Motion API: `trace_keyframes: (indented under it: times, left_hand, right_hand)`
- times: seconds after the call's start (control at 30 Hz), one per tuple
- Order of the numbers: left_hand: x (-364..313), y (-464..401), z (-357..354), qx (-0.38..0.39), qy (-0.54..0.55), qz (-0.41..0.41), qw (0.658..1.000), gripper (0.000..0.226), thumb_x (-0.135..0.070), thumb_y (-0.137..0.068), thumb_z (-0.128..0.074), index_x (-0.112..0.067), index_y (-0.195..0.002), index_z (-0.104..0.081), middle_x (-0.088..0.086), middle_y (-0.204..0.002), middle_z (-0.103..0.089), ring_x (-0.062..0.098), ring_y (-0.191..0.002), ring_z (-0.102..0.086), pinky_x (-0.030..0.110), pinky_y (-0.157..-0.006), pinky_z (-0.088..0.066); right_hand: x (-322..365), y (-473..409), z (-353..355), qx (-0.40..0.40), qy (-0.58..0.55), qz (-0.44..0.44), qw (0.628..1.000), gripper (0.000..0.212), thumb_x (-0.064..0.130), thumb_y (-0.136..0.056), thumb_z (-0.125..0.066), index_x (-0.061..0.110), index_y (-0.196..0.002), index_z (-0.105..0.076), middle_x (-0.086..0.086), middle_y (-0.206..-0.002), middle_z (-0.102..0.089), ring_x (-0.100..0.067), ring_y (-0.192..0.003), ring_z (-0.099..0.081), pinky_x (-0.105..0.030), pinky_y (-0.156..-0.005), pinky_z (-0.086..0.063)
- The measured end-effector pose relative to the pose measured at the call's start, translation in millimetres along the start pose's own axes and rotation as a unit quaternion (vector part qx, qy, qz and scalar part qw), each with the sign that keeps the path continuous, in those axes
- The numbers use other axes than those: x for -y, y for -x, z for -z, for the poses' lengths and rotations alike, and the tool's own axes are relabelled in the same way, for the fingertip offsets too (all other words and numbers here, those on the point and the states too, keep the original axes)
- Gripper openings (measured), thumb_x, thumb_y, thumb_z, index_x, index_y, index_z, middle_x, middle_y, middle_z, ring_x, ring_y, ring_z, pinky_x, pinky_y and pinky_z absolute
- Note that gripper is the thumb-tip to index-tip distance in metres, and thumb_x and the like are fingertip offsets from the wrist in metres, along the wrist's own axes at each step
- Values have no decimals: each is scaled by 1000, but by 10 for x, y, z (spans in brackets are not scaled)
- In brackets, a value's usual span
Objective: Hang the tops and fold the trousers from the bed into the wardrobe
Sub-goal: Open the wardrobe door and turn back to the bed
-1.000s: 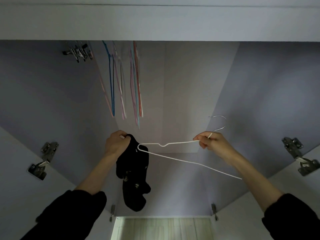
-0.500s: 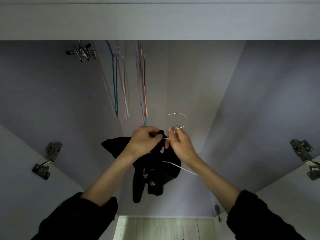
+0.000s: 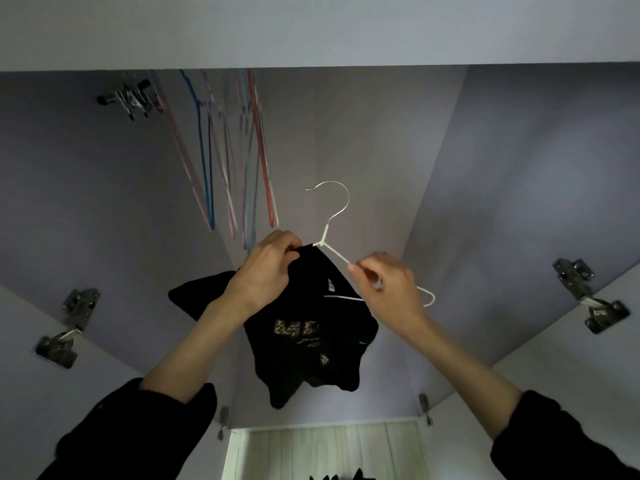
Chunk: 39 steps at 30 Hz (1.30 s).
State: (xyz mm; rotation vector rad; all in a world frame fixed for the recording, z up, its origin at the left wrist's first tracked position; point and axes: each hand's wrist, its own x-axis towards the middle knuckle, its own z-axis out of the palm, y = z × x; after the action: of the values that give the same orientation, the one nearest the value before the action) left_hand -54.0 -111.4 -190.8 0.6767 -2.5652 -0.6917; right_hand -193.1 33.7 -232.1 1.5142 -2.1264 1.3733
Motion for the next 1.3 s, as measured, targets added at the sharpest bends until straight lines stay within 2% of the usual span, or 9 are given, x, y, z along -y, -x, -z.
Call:
trace_keyframes:
  times: [0.1,0.2,0.3,0.47,0.63,0.77,1.07,1.23,1.3]
  left_hand:
    - [-49,-13,130,-32,-4,-30,999,12,0,-93,-49,-2,-99,-59,2,-94,-51,14,-86,-51,11,-73,-32]
    - [-107,22,296,-62,-4,-51,997,12,2,-92,-50,-1,-98,-60,2,-93,-52,13,-85,-51,5,-73,-33]
    - [-135,89,471,-91,9,-53,994,14,3,-92,-49,-2,-98,-61,4,-93,-55,11,-85,-51,0,-76,-33]
    - [77,248,686,-131,1,2,991,17,1,-94,-46,-5,-102,-61,3,-97,-54,11,-87,-49,-1,-76,-32]
    - [348,328,705,-141,-53,43,988,19,5,-92,-47,-1,-100,-62,9,-96,-54,17,-89,-49,6,-72,-29]
    - [375,306,613,-129,-60,35,989,18,5,-92,-47,-4,-98,-62,8,-94,-54,16,-86,-50,10,-71,-29]
    - [84,233,393,-125,-11,3,992,12,2,-90,-53,-4,-93,-64,4,-90,-55,13,-83,-52,-2,-74,-33]
    - [28,247,345,-131,42,25,990,9,2,-88,-57,-4,-86,-64,-8,-80,-55,1,-74,-52,-1,-72,-35]
    - [29,259,344,-130,66,43,988,9,-1,-88,-58,-8,-85,-63,-14,-80,-54,-1,-75,-53,-1,-69,-35]
  right_hand:
    - [-84,224,-93,175,65,-41,982,35,44,-89,-52,14,-91,-71,-1,-63,-66,-17,-61,-61,-23,-62,-45]
    - [-153,292,-235,366,97,-131,916,54,46,-91,-53,26,-139,-40,-5,-93,-69,-24,-95,-62,-31,-85,-46]
    - [-243,182,-349,461,140,-166,860,63,50,-91,-50,26,-144,-27,-7,-117,-62,-28,-114,-54,-33,-91,-40]
    - [-488,30,-222,392,212,-146,883,43,43,-95,-44,22,-133,-43,-5,-117,-61,-25,-112,-55,-32,-87,-42]
    - [-664,-116,192,368,203,-111,901,27,40,-94,-49,19,-108,-60,0,-100,-59,-22,-97,-59,-26,-72,-37]
    - [-500,-308,272,334,208,-33,919,30,38,-92,-55,10,-88,-65,3,-81,-48,-24,-84,-59,-28,-67,-40]
    - [25,-537,355,299,221,118,921,29,41,-90,-57,13,-85,-65,10,-79,-43,-16,-92,-54,-23,-67,-29]
    - [22,-552,387,379,182,27,907,32,56,-80,-61,27,-93,-57,13,-79,-52,-13,-82,-54,-28,-71,-44]
    - [49,-548,413,345,161,-14,925,32,57,-80,-61,28,-92,-53,11,-75,-55,-16,-76,-55,-29,-71,-45]
